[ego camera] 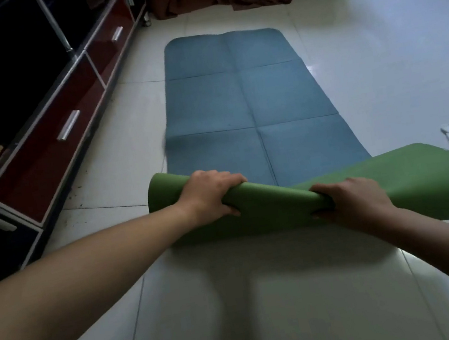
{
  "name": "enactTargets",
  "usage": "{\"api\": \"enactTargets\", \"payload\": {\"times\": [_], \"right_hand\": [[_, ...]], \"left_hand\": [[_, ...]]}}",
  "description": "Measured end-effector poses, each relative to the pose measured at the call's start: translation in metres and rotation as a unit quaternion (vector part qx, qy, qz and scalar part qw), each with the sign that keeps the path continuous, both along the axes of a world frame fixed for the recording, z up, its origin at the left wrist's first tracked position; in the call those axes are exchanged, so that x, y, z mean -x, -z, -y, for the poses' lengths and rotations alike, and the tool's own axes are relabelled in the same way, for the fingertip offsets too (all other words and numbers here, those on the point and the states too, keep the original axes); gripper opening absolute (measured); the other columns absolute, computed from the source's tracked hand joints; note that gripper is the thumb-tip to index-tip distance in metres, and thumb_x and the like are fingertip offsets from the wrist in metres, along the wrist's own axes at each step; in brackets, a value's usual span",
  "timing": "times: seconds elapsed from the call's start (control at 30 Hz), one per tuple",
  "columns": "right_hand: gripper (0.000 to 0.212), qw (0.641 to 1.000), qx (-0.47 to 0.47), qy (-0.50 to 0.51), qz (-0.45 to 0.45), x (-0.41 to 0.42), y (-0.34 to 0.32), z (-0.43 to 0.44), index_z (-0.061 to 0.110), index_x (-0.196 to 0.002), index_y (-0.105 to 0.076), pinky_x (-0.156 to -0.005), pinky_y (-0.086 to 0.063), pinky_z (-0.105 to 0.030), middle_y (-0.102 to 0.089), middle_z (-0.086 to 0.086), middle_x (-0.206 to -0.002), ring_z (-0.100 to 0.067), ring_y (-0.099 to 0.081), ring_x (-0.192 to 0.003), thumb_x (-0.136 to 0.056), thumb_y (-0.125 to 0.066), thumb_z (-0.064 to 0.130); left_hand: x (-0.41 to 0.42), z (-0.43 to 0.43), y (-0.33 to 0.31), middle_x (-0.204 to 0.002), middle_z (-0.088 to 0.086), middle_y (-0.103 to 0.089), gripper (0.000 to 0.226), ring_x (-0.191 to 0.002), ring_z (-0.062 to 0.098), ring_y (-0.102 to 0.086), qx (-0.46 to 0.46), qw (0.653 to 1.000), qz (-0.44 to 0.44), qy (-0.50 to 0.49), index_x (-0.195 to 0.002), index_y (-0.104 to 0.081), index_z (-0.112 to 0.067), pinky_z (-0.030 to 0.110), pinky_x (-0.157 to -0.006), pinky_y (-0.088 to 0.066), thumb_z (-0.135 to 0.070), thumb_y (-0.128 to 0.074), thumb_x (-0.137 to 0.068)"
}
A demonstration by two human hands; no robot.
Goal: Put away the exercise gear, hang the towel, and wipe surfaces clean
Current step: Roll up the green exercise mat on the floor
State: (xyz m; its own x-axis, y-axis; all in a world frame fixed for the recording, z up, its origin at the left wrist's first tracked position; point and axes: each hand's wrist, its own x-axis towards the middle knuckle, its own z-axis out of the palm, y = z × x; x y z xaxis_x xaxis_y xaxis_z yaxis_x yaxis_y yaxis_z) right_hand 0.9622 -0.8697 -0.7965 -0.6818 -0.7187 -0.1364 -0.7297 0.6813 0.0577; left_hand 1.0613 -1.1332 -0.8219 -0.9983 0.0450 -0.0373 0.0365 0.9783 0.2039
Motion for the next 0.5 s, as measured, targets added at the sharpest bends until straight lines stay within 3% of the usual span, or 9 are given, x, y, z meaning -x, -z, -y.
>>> {"api": "enactTargets", "payload": {"times": [0.17,0.33,0.5], "right_hand": [[0.036,0.998,-0.017,0.053,0.030,-0.021,-0.010,-0.073,0.036,-0.106,-0.060,-0.057,-0.036,-0.029,-0.069,0.002,-0.087,-0.027,-0.062,-0.086,-0.076,-0.063,0.055],[0.036,0.991,-0.067,0.095,0.066,-0.044,-0.030,-0.121,0.039,-0.101,-0.058,-0.059,-0.033,-0.028,-0.068,0.005,-0.093,-0.021,-0.061,-0.091,-0.072,-0.066,0.059],[0.049,0.986,-0.076,0.106,0.101,-0.027,-0.031,-0.122,0.037,-0.106,-0.058,-0.070,-0.047,-0.030,-0.067,0.008,-0.098,-0.018,-0.060,-0.096,-0.065,-0.071,0.060]], "left_hand": [[0.009,-0.064,0.003,-0.113,-0.011,-0.062,0.059,-0.103,0.017,-0.058,-0.040,0.997,0.024,0.069,-0.121,-0.052,-0.035,0.032,-0.081,-0.042,-0.051,-0.073,-0.069],[0.014,-0.108,0.007,-0.117,-0.013,-0.060,0.065,-0.108,0.015,-0.055,-0.072,0.987,0.064,0.128,-0.125,-0.047,-0.038,0.032,-0.085,-0.043,-0.056,-0.072,-0.067],[0.020,-0.108,0.006,-0.119,-0.012,-0.059,0.070,-0.110,0.014,-0.054,-0.070,0.986,0.080,0.129,-0.127,-0.044,-0.038,0.034,-0.090,-0.043,-0.059,-0.072,-0.065]]}}
